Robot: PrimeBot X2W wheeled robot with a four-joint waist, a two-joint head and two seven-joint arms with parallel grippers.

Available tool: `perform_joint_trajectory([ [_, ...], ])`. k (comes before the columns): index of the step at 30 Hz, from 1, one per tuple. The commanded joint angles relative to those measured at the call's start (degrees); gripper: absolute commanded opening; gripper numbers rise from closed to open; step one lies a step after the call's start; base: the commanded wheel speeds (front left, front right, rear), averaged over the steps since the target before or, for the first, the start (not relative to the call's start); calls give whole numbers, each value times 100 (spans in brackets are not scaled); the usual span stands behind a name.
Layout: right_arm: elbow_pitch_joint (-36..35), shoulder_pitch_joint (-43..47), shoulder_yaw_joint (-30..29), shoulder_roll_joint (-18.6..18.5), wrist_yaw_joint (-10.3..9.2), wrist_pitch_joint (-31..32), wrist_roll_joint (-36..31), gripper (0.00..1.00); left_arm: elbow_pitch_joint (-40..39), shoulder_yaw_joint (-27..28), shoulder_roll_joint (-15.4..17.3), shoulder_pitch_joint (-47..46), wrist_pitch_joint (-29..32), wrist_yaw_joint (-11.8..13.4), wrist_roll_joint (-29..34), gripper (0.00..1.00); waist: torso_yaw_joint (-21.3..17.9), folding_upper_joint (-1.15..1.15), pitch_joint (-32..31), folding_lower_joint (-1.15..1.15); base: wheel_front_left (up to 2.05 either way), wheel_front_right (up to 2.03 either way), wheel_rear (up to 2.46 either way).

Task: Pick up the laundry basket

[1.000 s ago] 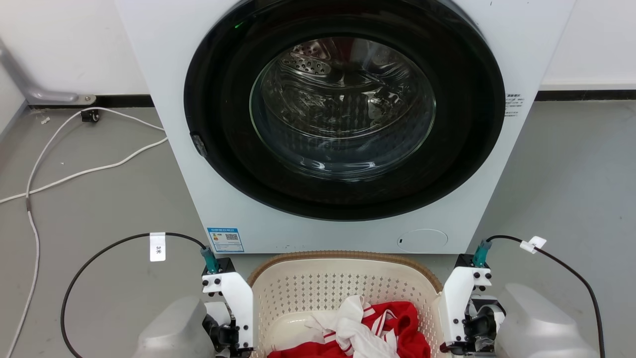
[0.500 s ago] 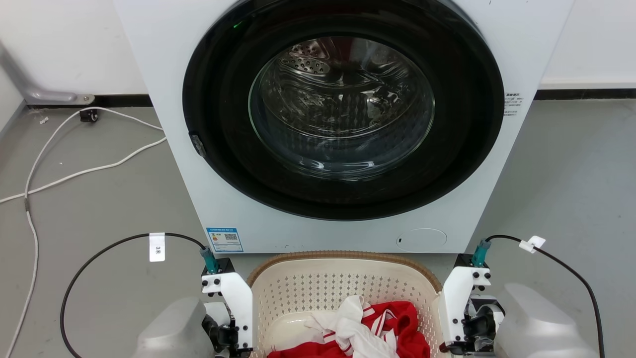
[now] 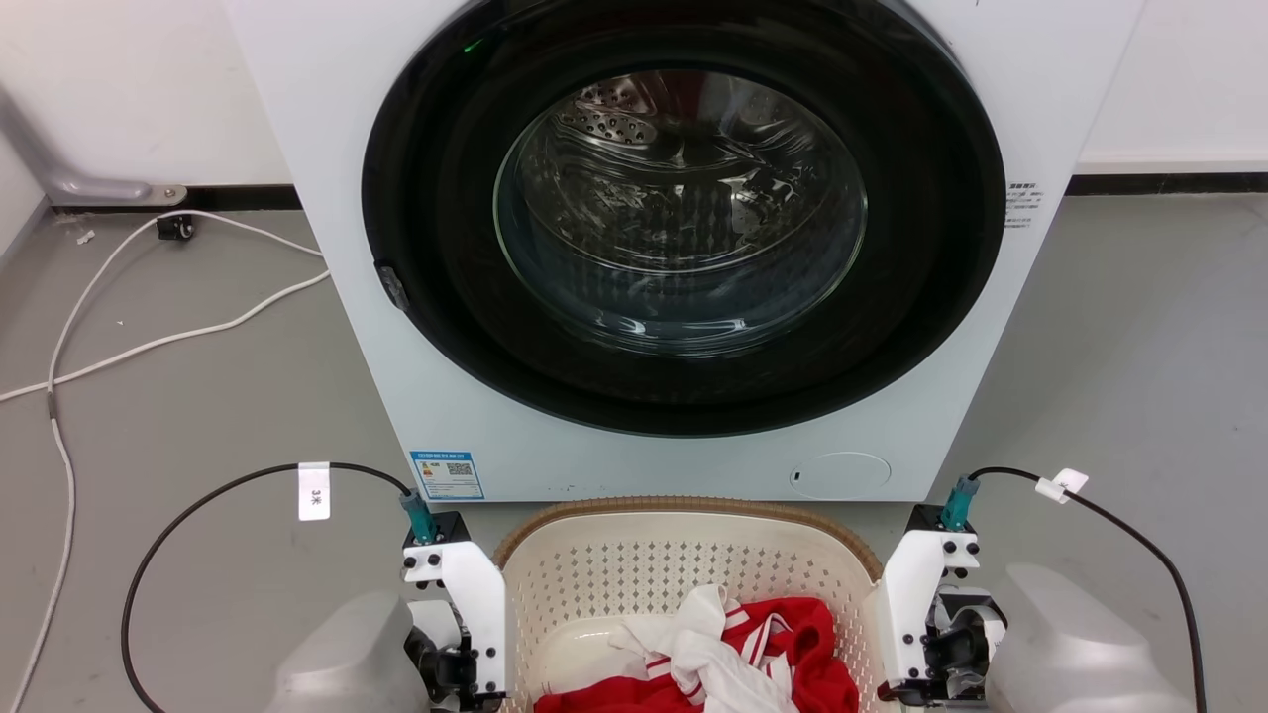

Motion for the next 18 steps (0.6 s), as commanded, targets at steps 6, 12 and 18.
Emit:
perform_joint_trajectory([
  [6, -127, 29, -64, 263, 110, 39, 10, 0, -189, -41, -223, -55, -65, -89, -95, 0, 4, 0, 10, 0, 0, 0, 0],
  [12, -127, 26, -82, 266, 110, 16, -21, 0, -202, -69, -205, -59, -106, -89, -122, 0, 3, 0, 11, 0, 0, 0, 0],
  [18, -127, 23, -106, 271, 110, 12, -35, 0, -214, -101, -202, -87, -130, -89, -151, 0, 8, 0, 28, 0, 0, 0, 0],
])
